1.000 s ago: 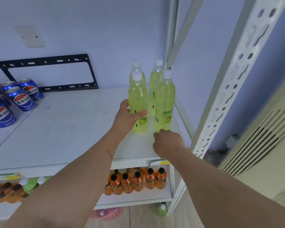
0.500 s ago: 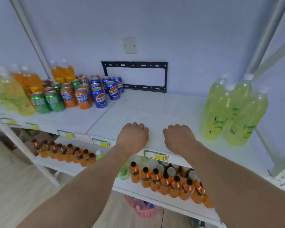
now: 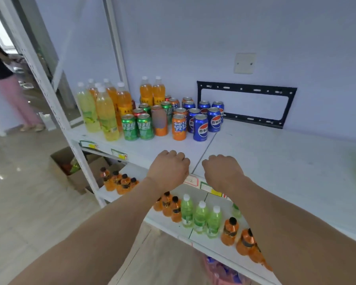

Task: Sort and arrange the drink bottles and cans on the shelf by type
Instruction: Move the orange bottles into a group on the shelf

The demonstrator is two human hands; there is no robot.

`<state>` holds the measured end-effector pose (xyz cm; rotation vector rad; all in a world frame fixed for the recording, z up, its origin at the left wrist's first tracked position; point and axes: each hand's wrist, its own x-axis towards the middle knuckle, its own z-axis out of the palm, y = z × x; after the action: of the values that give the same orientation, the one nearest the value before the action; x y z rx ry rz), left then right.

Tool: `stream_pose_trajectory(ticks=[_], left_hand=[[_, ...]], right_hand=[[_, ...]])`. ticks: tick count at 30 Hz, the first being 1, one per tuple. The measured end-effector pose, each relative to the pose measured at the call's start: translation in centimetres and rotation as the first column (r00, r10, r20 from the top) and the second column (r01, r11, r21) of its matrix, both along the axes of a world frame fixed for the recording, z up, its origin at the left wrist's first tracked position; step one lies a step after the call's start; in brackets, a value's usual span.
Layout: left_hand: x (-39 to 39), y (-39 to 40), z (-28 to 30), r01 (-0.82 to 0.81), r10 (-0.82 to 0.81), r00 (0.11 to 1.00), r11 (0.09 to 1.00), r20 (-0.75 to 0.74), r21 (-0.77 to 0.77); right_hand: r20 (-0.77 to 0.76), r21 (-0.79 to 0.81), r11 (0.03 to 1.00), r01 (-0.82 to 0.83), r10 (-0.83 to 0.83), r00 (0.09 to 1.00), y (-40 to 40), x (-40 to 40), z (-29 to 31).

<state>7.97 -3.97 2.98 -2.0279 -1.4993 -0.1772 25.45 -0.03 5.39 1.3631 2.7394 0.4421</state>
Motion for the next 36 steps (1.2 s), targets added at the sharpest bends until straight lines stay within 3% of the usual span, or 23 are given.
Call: stream_pose_trajectory(ticks=[10, 16, 20, 23, 27, 29, 32, 34, 36], left_hand=[[-13.7, 2.5, -1.0, -0.128, 0.126, 0.991, 0.991, 0.048, 0.045], [-22.1, 6.2, -1.1, -0.242, 0.223, 0.963, 0.963, 0.152, 0.119], [-27.6, 7.5, -0.9, -0.343, 0.296, 0.921, 0.924, 0.255, 0.168], [-31.2, 8.1, -0.8, -0.378, 0.287, 0.888, 0.901, 0.36, 0.214], [-36.4, 9.2, -0.7, -0.43, 0.245, 0.825, 0.857, 0.509, 0.285], [-39.0, 10.0, -0.8, -0.496, 0.263, 0.706, 0.846, 0.658, 0.194], [-43.0, 11.9, -0.9, -0.518, 0.244, 0.394, 0.855, 0.886, -0.005], [-45.7, 13.5, -0.7, -0.417, 0.197, 0.179, 0.903, 0.964, -0.107], [-48.0, 15.1, -0.8, -0.26, 0.196, 0.03, 0.948, 0.98, -0.182]], right_hand=[[-0.027, 0.027, 0.993, -0.118, 0.119, 0.993, 5.7, -13.7, 0.7], [-0.272, 0.06, 0.972, -0.227, 0.235, 0.933, 10.1, -23.1, 1.8], [-0.512, 0.017, 0.965, -0.26, 0.232, 0.827, 12.3, -28.9, 2.3], [-0.715, -0.151, 0.949, -0.276, 0.088, 0.693, 13.1, -32.9, 1.8], [-0.848, -0.319, 0.893, -0.318, -0.12, 0.516, 13.5, -38.6, -0.1], [-0.886, -0.369, 0.875, -0.314, -0.229, 0.403, 13.0, -41.2, -1.3], [-0.895, -0.418, 0.879, -0.23, -0.355, 0.27, 12.2, -44.6, -2.6], [-0.864, -0.478, 0.87, -0.122, -0.441, 0.241, 11.9, -46.3, -2.8], [-0.82, -0.538, 0.843, -0.012, -0.521, 0.236, 11.8, -47.5, -2.9]])
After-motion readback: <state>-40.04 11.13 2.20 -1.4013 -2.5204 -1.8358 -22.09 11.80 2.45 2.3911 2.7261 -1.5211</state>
